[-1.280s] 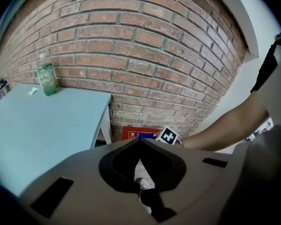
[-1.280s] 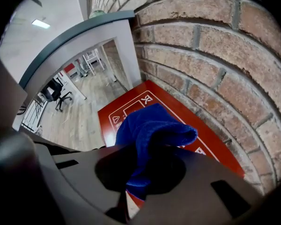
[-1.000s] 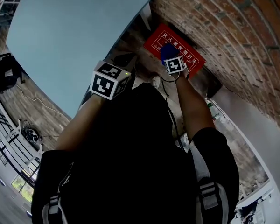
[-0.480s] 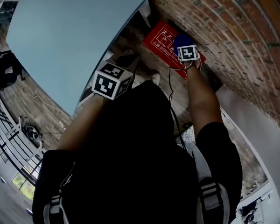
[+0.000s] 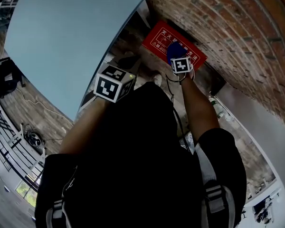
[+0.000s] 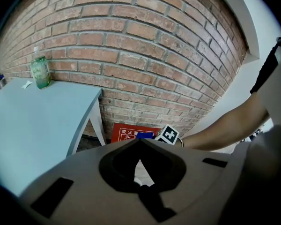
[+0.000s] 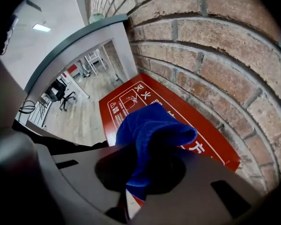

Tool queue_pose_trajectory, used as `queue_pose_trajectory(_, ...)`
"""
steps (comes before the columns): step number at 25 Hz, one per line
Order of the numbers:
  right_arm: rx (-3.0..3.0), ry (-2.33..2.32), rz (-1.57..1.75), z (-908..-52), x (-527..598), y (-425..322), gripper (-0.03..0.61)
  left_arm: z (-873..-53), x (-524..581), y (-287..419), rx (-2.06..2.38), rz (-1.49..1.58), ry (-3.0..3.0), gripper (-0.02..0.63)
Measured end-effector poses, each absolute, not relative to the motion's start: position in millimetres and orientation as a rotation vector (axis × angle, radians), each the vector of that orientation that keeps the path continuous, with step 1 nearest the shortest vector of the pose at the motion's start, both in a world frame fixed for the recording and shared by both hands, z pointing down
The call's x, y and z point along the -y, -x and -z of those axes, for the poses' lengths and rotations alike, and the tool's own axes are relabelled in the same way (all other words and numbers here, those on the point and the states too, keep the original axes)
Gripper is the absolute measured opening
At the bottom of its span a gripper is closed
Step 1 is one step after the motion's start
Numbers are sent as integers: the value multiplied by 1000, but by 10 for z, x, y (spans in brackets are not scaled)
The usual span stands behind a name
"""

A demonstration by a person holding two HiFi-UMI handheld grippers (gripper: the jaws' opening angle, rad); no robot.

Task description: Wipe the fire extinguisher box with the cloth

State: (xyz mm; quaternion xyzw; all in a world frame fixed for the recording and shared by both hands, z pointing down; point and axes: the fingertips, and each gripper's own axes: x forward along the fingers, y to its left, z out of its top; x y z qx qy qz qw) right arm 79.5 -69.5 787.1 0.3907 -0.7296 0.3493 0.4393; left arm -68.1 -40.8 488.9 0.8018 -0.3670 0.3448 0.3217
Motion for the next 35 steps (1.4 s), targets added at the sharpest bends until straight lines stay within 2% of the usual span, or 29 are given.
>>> queue_pose_trajectory(10, 1845, -818, -806, -7933, 480, -828, 43, -4881, 425, 711, 991, -871, -2096, -6)
queue_pose_trajectory(23, 1688, -1124, -859, -7776, 1043, -1640, 43, -4880, 352, 722, 975, -871, -2089, -6)
queue_pose_trajectory(35, 1702, -1194, -987, -7793, 462, -1407, 43, -4914, 317, 645, 925, -887, -2103, -6)
